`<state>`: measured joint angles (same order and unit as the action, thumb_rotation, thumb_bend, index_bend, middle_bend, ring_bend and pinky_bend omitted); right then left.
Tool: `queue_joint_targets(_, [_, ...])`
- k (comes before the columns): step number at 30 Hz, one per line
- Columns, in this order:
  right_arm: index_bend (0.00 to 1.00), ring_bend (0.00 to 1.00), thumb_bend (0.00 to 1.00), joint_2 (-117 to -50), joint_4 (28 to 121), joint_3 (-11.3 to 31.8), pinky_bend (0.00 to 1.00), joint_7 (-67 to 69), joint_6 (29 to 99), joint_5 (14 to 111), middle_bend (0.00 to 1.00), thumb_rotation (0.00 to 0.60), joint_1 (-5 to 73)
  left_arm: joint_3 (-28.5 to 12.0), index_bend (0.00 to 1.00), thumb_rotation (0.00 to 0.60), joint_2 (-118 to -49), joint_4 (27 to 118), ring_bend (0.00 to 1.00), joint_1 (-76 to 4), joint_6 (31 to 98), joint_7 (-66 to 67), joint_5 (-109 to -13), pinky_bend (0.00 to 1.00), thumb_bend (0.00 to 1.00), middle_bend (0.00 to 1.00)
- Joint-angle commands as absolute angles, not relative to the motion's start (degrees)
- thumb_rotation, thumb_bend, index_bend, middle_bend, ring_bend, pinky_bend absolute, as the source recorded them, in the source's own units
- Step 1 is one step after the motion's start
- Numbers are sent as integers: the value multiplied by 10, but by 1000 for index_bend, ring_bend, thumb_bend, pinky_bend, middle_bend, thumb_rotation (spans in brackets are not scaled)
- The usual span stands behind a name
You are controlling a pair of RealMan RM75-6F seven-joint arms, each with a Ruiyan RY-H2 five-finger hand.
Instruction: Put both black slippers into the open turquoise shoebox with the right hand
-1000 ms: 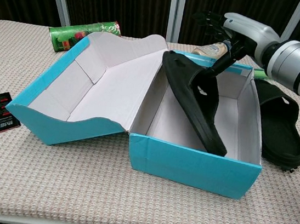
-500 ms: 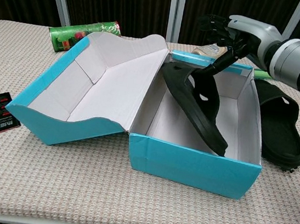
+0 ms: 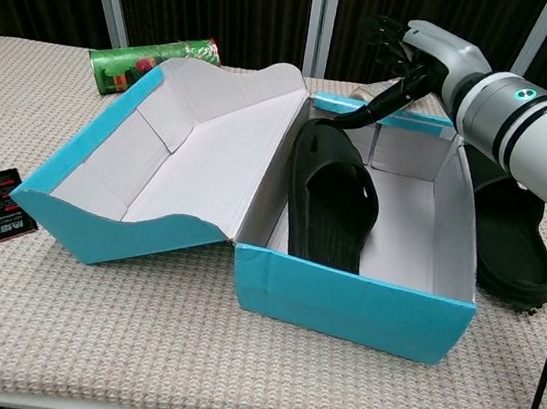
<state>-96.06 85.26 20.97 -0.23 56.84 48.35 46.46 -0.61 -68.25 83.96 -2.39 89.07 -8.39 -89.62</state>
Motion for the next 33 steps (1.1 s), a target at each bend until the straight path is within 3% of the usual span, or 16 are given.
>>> queue_joint_targets(1, [0,0,0,-936,859,193,0,-23,563,526,0,600,466,-6,142,600,-683,839,23,-24,891,-84,-896,89,56,64])
queue_joint_targets(3, [0,0,0,-914,870,183,0,-31,551,549,19,600,466,-6,142,600,-682,839,23,-24,891,-85,-896,89,56,64])
queue_joint_targets(6, [12,0,0,-876,880,165,0,-63,544,598,122,600,472,-6,142,600,-681,840,23,-24,892,-84,-897,89,57,64])
queue_joint_targets(13, [259,1,0,-819,900,113,0,-138,512,701,233,600,494,-5,143,600,-680,844,23,-22,893,-81,-897,89,56,64])
queue_joint_targets(18, [411,50,0,-862,864,96,0,-142,541,743,310,600,491,-4,142,600,-679,846,23,-22,894,-79,-898,89,56,64])
queue_joint_targets(21, [451,69,0,-896,825,90,0,-134,560,764,332,600,488,-4,143,600,-678,847,22,-22,895,-80,-899,89,56,64])
queue_joint_targets(33, [451,79,5,-997,712,70,0,-116,610,826,345,600,481,-1,142,600,-679,844,23,-17,896,-87,-896,89,56,64])
